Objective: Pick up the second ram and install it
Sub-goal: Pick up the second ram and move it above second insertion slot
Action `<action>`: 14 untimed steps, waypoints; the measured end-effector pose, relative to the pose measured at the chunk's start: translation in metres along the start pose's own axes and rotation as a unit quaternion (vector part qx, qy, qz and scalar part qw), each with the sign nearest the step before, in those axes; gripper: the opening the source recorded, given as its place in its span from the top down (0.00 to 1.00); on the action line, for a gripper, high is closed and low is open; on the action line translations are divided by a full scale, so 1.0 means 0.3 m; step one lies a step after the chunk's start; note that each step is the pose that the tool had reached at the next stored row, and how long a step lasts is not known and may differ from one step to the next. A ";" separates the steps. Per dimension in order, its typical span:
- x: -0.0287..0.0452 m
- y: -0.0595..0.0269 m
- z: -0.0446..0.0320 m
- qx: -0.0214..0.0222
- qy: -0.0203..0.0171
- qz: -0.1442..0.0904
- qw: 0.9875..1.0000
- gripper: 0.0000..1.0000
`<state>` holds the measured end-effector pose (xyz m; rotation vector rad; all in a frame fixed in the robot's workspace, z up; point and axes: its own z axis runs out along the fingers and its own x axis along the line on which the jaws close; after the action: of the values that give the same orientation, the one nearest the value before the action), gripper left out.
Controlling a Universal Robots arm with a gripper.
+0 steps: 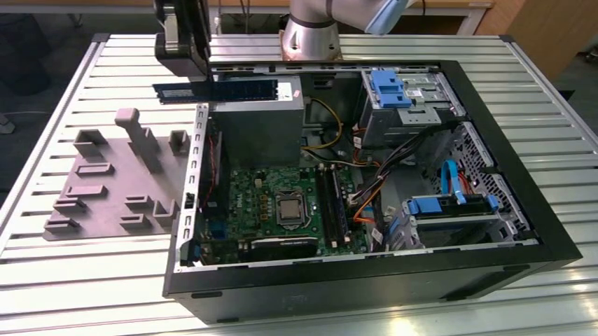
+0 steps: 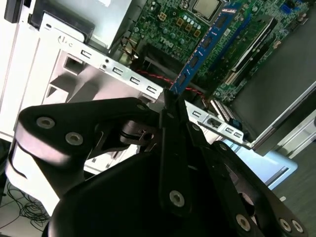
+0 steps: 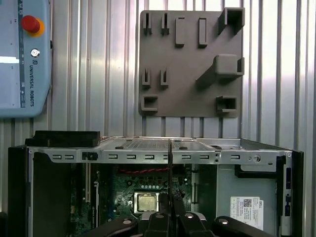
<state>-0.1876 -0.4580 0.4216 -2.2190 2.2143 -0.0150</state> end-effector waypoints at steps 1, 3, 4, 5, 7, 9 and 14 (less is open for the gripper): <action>0.000 -0.007 0.000 0.000 0.000 0.000 1.000 0.86; 0.000 -0.019 0.000 0.000 0.000 0.000 1.000 0.86; 0.000 -0.024 0.001 0.000 0.000 0.000 1.000 0.86; 0.000 -0.029 0.001 0.000 0.000 0.000 1.000 0.86; 0.000 -0.038 0.001 0.000 0.000 0.000 1.000 0.86; 0.000 -0.046 0.001 0.000 0.000 0.000 1.000 0.86; 0.000 -0.067 0.002 0.000 0.000 0.000 1.000 0.86</action>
<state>-0.1674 -0.4580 0.4213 -2.2190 2.2143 -0.0150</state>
